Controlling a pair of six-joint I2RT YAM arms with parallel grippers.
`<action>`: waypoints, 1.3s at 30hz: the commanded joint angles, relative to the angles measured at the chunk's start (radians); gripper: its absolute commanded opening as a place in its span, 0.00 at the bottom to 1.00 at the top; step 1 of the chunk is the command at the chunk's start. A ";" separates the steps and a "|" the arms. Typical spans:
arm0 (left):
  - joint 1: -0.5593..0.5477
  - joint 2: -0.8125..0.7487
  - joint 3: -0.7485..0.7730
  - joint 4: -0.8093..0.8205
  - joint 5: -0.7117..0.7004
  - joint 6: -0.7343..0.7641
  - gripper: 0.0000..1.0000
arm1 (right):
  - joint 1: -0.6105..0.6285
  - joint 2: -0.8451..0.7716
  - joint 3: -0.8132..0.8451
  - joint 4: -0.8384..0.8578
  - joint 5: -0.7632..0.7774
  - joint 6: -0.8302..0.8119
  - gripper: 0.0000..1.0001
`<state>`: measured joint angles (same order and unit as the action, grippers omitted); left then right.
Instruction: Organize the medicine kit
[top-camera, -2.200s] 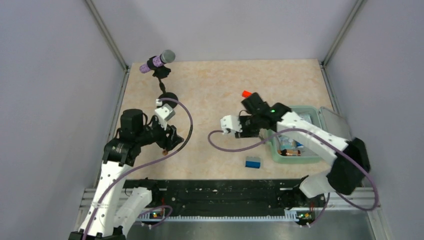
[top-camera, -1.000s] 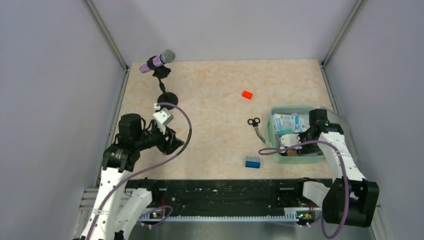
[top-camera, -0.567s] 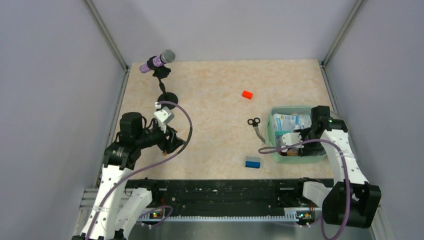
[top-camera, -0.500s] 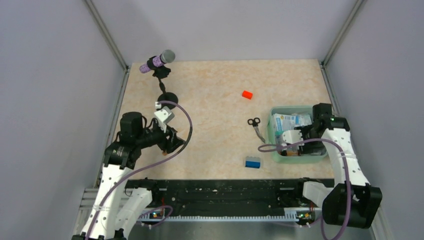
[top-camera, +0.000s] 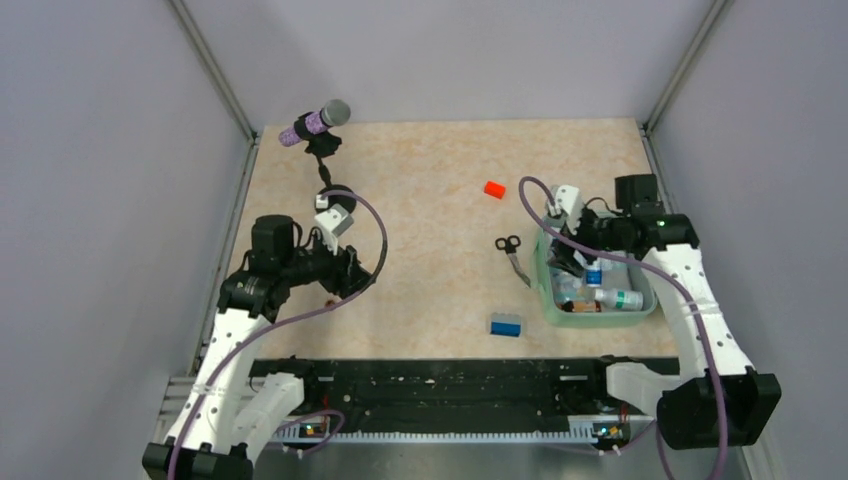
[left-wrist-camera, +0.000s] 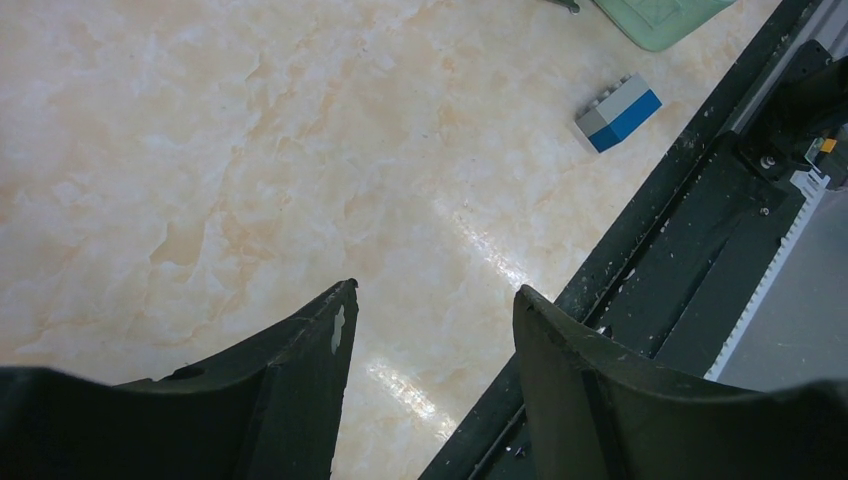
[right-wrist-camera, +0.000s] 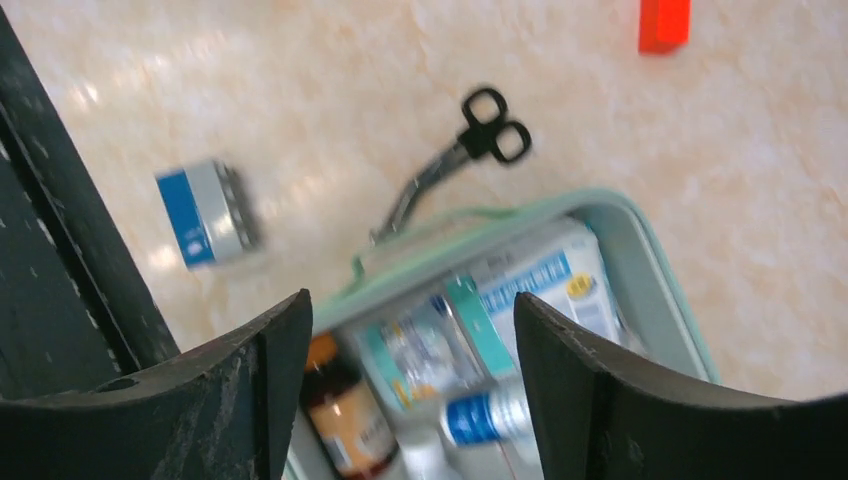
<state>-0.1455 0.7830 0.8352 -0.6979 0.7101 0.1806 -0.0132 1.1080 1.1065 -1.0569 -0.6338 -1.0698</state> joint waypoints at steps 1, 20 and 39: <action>-0.004 0.049 0.021 0.041 0.001 -0.002 0.63 | 0.168 -0.018 -0.084 0.335 -0.104 0.473 0.71; -0.026 0.012 0.008 -0.064 -0.041 0.055 0.62 | 0.381 0.472 -0.078 0.701 0.315 0.944 0.53; -0.026 -0.029 0.009 -0.059 -0.025 0.037 0.62 | 0.442 0.637 -0.074 0.623 0.477 0.913 0.33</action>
<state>-0.1677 0.7925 0.8379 -0.7715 0.6685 0.2146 0.4068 1.7012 1.0046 -0.3973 -0.1852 -0.1627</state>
